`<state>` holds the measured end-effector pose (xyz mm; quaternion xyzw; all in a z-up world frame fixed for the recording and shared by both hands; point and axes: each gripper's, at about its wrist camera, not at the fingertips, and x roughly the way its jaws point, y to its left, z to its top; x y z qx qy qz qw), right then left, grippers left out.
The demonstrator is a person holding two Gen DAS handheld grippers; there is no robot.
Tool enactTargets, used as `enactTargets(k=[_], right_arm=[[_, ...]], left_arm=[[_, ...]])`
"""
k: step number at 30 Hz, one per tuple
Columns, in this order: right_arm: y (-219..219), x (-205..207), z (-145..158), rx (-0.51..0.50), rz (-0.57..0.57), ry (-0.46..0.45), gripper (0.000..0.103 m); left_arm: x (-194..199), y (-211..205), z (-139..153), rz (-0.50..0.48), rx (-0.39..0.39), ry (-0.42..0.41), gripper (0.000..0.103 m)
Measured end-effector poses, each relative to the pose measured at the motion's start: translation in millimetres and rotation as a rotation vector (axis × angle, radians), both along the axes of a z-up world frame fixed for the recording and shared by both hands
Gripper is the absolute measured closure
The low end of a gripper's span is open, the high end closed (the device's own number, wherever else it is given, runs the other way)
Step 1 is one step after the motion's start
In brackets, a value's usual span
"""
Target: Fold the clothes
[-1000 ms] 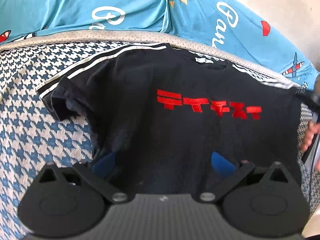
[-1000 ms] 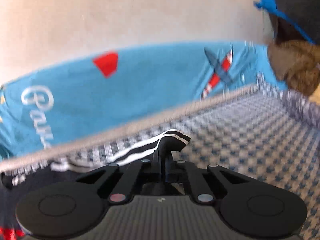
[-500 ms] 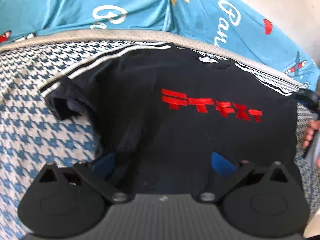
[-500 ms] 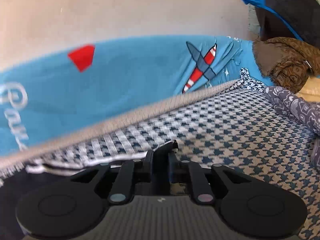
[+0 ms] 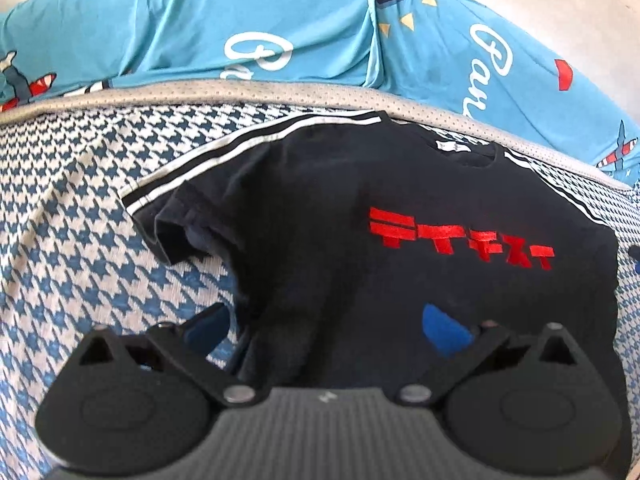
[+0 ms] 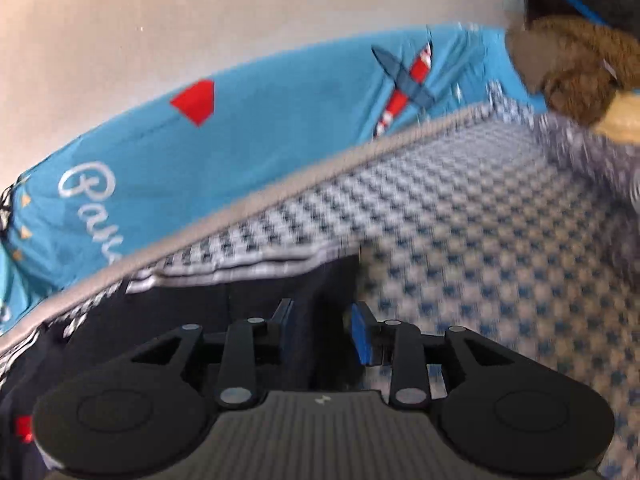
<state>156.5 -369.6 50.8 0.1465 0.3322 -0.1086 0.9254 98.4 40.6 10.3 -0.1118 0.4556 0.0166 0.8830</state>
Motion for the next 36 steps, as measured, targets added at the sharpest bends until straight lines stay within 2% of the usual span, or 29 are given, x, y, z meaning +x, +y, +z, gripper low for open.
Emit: enactTargets(k=[8,15,22,26,28,30,32,36], right_arm=[[3.7,-60.6,-6.1,0.068,0.027,0.1,0.064],[13.4,-113.9,-12.3,0.09,0.027,0.138,0.06],[31.0,-132.2,-26.3,0.012,0.043,0.208,0.06],[49.3,-137.5,-31.9,-0.119,0.091,0.219,0.06],[58.6,-139.6,-34.6,-0.183,0.116,0.217,0.069],[67.1,-142.0,-36.0,-0.213,0.152,0.205,0.088],[74.1,-145.2,-37.7,-0.249,0.171,0.197,0.096],[75.0,-153.1,-35.8,-0.264,0.103,0.176,0.1]], left_arm=[[-3.5,-3.4,1.9,-0.028,0.048,-0.03,0.0],[-9.9,1.5,6.1,-0.022,0.066,-0.057,0.0],[-20.8,6.9,13.1,-0.034,0.097,-0.095,0.0],[-23.8,12.6,16.1,-0.021,0.115,-0.109,0.0],[-24.0,17.3,15.6,-0.007,0.111,-0.104,0.0],[-24.0,22.3,14.9,0.01,0.106,-0.097,0.0],[-23.9,27.3,14.2,0.026,0.101,-0.091,0.0],[-23.8,37.4,12.7,0.06,0.091,-0.078,0.0]])
